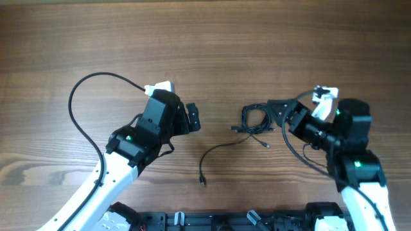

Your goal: Untangle cables

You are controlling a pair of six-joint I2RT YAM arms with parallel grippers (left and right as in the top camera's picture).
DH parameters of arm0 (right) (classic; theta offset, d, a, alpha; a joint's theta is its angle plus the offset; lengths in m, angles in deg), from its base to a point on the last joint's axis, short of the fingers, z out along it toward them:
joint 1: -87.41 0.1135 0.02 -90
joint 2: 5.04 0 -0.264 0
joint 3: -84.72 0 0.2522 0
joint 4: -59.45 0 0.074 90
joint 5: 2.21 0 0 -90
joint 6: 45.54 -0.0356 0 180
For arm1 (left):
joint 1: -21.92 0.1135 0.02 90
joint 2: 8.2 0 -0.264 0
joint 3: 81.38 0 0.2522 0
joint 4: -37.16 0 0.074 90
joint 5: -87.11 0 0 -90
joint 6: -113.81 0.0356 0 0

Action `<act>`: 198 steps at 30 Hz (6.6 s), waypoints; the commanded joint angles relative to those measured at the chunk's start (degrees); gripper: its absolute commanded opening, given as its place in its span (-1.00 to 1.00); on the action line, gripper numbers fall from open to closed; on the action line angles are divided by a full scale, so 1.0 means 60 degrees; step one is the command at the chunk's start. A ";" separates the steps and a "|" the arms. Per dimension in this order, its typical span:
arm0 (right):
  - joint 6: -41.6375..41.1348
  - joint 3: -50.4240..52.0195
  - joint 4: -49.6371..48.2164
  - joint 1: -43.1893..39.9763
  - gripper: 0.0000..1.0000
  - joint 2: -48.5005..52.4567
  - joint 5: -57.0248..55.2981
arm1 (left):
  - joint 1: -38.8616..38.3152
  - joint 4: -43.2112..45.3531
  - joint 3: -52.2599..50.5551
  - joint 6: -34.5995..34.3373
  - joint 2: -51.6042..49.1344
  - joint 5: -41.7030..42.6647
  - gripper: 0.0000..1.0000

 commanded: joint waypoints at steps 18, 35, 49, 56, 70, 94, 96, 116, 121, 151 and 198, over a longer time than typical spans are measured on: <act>0.1734 -0.0769 -0.1800 0.0954 0.15 0.5759 -0.4167 | 0.0044 0.0018 0.0113 -0.0022 0.0087 -0.0131 1.00; 0.2557 -0.0769 -0.2441 0.1818 -0.91 0.7227 -0.2339 | 0.0044 0.0015 0.0113 -0.0018 0.0087 -0.0131 1.00; 0.4900 -0.0769 -0.4761 0.3523 -0.91 0.7224 0.0882 | 0.0044 -0.0025 0.0106 0.0514 -0.0080 0.0885 0.43; 0.3384 -0.0769 -0.5832 0.3548 -0.91 0.7227 0.1534 | 0.0044 -0.0623 0.0055 0.0474 -0.0670 0.1104 0.36; 0.4109 -0.0769 -0.5683 0.3555 -0.91 0.7224 0.4102 | 0.0044 0.0273 0.0058 0.0594 -0.1260 0.1450 0.42; 0.5231 -0.0769 -0.5038 0.3555 -0.91 0.7227 0.4357 | 0.0044 -0.0605 0.0055 0.4040 -0.1264 0.1858 0.11; 0.5227 -0.0769 -0.5071 0.3555 -0.91 0.7224 0.4714 | 0.0044 -0.0645 0.0055 0.4284 -0.1264 0.1865 0.11; 0.2612 -0.0772 -0.4226 0.3544 0.99 0.7147 0.0874 | 0.0044 -0.0809 0.0047 0.4229 -0.1683 0.0630 0.50; 0.1504 -0.0816 -0.3056 0.3548 0.73 0.6870 -0.1428 | 0.0044 -0.0605 0.0047 0.4175 -0.2069 0.0659 0.50; -0.1330 -0.0812 -0.2758 0.5136 -0.91 0.7286 -0.2222 | 0.0102 0.1064 0.0062 0.1005 -0.2065 0.0652 0.72; -0.0528 -0.0812 -0.8262 0.3577 0.99 0.7151 0.4911 | 0.2670 -0.0193 0.0525 0.0040 -0.0503 0.1468 -0.92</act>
